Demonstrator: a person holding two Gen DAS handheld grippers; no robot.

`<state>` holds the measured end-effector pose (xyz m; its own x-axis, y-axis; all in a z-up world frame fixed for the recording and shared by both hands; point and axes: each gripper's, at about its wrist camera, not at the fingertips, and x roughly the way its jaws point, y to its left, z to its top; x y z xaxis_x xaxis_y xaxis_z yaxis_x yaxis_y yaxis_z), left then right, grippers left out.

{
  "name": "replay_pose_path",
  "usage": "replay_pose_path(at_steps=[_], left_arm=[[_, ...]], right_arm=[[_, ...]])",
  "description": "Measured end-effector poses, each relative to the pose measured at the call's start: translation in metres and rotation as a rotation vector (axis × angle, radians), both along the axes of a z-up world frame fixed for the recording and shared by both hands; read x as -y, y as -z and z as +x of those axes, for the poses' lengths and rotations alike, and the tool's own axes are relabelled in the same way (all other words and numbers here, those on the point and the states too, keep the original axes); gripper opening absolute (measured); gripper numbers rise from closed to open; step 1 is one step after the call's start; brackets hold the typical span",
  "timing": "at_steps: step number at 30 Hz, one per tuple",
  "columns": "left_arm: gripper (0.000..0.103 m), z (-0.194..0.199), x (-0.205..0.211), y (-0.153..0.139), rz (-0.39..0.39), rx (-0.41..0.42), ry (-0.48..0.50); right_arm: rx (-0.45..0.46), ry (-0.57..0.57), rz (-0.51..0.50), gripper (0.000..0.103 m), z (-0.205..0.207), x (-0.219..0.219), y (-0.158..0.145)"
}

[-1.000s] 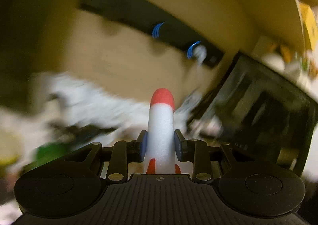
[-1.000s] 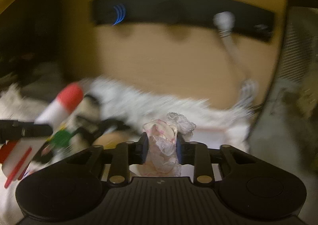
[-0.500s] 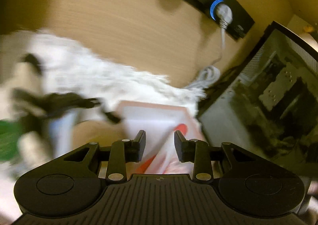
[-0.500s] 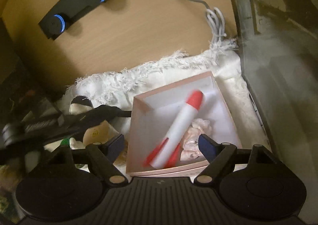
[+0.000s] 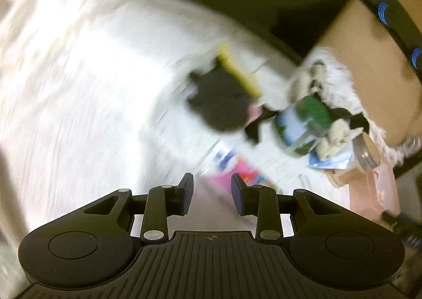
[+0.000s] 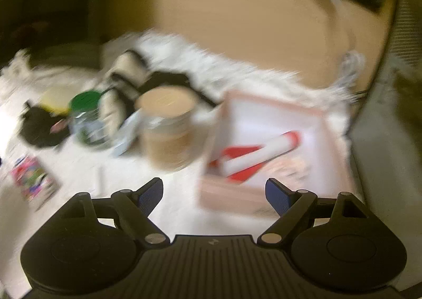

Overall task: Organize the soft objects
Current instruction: 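Grasp the pink Kleenex tissue pack with the left gripper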

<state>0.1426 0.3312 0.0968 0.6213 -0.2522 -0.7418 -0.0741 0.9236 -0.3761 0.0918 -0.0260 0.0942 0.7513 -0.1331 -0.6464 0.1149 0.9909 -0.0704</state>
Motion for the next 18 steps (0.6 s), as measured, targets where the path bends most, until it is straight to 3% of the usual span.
replay_pose_path(at_steps=[3, 8, 13, 15, 18], left_arm=[[0.034, -0.006, -0.018, 0.016, -0.094, -0.07, -0.051], [0.034, -0.001, -0.014, 0.024, -0.208, -0.091, -0.116], [0.035, 0.023, 0.01, 0.035, -0.162, -0.101, -0.137], [0.037, 0.036, 0.024, 0.034, -0.124, -0.069, -0.081], [0.037, 0.053, 0.056, 0.029, -0.025, -0.019, 0.08]], right_arm=[[-0.051, -0.049, 0.026, 0.085, 0.003, -0.024, 0.014], [-0.078, -0.074, -0.032, 0.085, 0.0, -0.053, 0.026], [-0.094, -0.072, -0.087, 0.085, -0.015, -0.062, 0.035], [-0.107, -0.065, -0.097, 0.085, -0.02, -0.06, 0.036], [-0.137, -0.044, -0.098, 0.085, -0.026, -0.055, 0.044]])
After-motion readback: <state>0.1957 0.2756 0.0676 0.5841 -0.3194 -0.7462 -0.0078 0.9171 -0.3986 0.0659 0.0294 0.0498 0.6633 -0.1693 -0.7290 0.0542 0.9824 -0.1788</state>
